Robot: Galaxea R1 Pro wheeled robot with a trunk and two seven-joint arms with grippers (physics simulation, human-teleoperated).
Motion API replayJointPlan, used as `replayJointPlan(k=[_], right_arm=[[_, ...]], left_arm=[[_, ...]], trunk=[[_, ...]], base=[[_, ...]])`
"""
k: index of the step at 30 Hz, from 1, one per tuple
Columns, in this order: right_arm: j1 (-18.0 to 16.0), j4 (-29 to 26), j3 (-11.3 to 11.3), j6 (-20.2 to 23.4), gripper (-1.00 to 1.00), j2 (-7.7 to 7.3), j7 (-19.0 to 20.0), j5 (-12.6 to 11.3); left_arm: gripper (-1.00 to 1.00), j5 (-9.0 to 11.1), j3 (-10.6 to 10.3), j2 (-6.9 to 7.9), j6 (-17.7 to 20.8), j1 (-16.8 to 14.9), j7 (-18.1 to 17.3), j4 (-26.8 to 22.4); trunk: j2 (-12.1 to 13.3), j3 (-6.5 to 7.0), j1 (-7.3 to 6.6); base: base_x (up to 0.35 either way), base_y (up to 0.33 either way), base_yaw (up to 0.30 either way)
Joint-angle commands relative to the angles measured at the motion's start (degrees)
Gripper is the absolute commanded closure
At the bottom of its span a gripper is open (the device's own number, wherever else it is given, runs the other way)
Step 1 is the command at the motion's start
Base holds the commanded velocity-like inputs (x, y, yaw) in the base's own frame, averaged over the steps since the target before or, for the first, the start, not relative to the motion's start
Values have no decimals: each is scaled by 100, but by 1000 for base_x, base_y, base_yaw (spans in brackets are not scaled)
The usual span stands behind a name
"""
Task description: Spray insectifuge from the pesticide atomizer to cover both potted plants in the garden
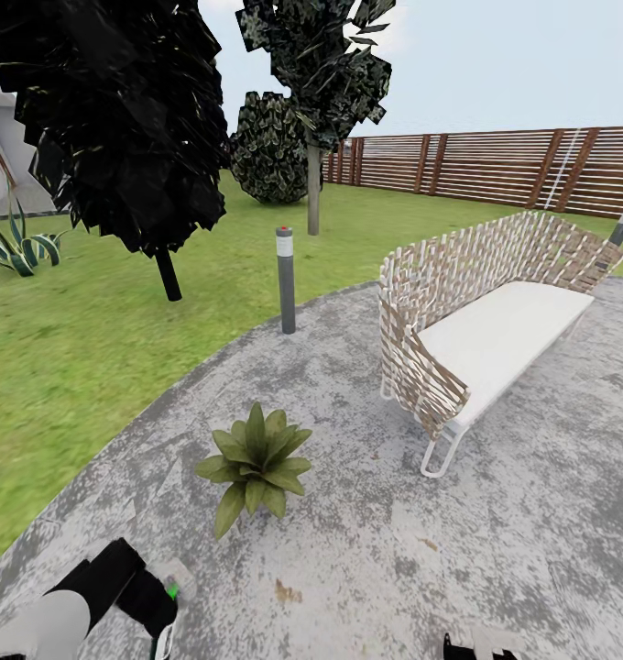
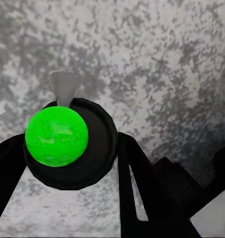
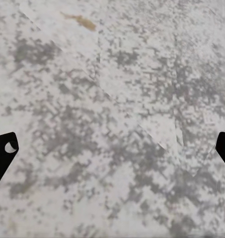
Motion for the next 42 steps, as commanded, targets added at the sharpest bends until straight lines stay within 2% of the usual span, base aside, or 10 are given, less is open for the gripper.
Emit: replayJointPlan(k=[1, 5, 9, 12, 16, 19, 26, 35, 40, 42], right_arm=[[-5, 8, -34, -16, -100, 1, -16, 50], [-5, 8, -34, -14, -100, 0, -13, 41], [-5, 8, -36, -20, -100, -6, -15, 40], [-5, 8, -34, -22, -100, -8, -22, 40], [-5, 13, -35, -23, -100, -8, -17, 40], [-5, 9, -32, -23, -100, -9, -19, 40], [-5, 8, -30, -23, -100, -1, -19, 40], [-4, 8, -29, -23, -100, 4, -24, 40], [-5, 12, -29, -23, -100, 7, -24, 40], [-5, 13, -29, -23, -100, 8, -24, 40]], left_arm=[[100, -23, 43, -15, 336, -26, -112, -12], [100, -118, -34, -45, 1078, -166, -820, -201], [100, -533, -286, -63, 1459, -566, -1794, -393], [100, -703, -323, -76, 1874, -889, -2131, -604], [100, -743, -330, -113, 1979, -1152, -2199, -747], [100, -790, -336, -247, 1996, -1287, -2206, -758], [100, -1222, -331, -387, 2137, -1318, -2207, -766], [100, -1264, -338, -650, 2148, -1321, -2207, -767], [100, -1271, -358, -687, 2171, -1394, -2207, -774], [100, -1255, -369, -695, 2403, -1519, -2209, -769]], trunk=[[-2, -5, -1], [-2, -5, -1], [-2, -5, -1], [-2, -5, -1], [-2, -5, -1], [-2, -5, -1], [-2, -5, -1], [-2, -5, -1], [-2, -5, -1], [-2, -5, -1]], base=[[0, 0, 0], [0, 0, 0], [0, 0, 0], [0, 0, 0], [0, 0, 0], [0, 0, 0], [37, -169, 0], [237, -144, 0], [69, -2, 0], [5, 0, 0]])
